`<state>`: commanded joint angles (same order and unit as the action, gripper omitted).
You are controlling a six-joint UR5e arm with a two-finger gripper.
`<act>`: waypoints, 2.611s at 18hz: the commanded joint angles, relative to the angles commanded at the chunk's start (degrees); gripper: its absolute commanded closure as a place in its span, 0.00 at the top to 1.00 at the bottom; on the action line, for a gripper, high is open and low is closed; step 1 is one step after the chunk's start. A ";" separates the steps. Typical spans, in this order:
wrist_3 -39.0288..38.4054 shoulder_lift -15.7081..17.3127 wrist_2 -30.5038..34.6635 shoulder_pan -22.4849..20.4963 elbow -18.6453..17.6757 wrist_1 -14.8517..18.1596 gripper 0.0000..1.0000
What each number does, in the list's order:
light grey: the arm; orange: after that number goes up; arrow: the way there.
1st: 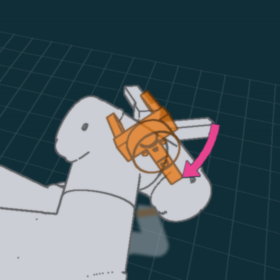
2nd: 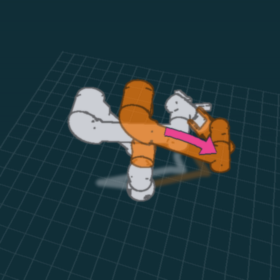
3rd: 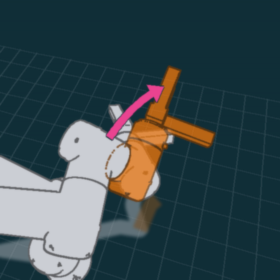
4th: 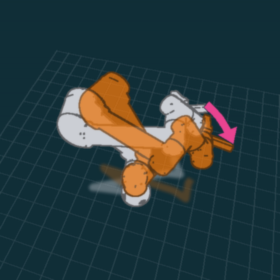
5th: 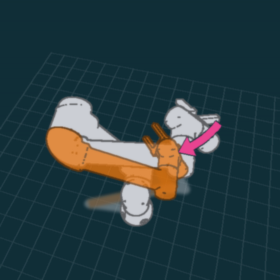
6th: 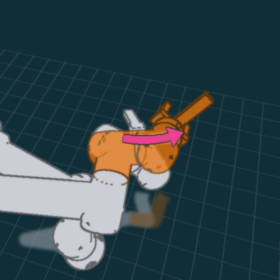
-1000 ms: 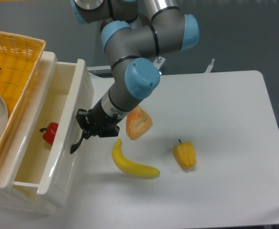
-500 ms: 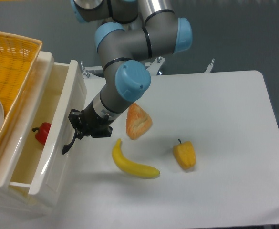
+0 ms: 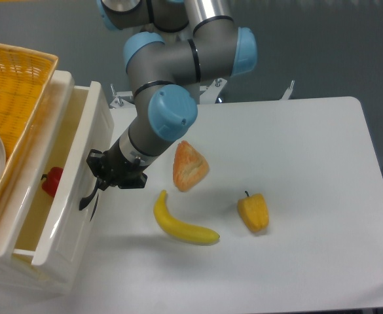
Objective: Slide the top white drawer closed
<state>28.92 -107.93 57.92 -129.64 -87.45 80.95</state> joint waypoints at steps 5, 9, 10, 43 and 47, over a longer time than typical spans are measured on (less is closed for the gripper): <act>-1.23 0.00 0.09 1.58 0.00 -0.17 0.14; -1.76 0.09 0.09 2.72 0.00 -0.18 0.14; -2.02 0.09 0.09 3.08 0.00 -0.18 0.14; 27.65 -3.51 19.77 -19.58 4.75 -11.60 1.00; 38.30 -6.58 21.78 -21.62 4.92 -13.44 1.00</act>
<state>67.21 -114.51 79.70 -151.26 -82.53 67.51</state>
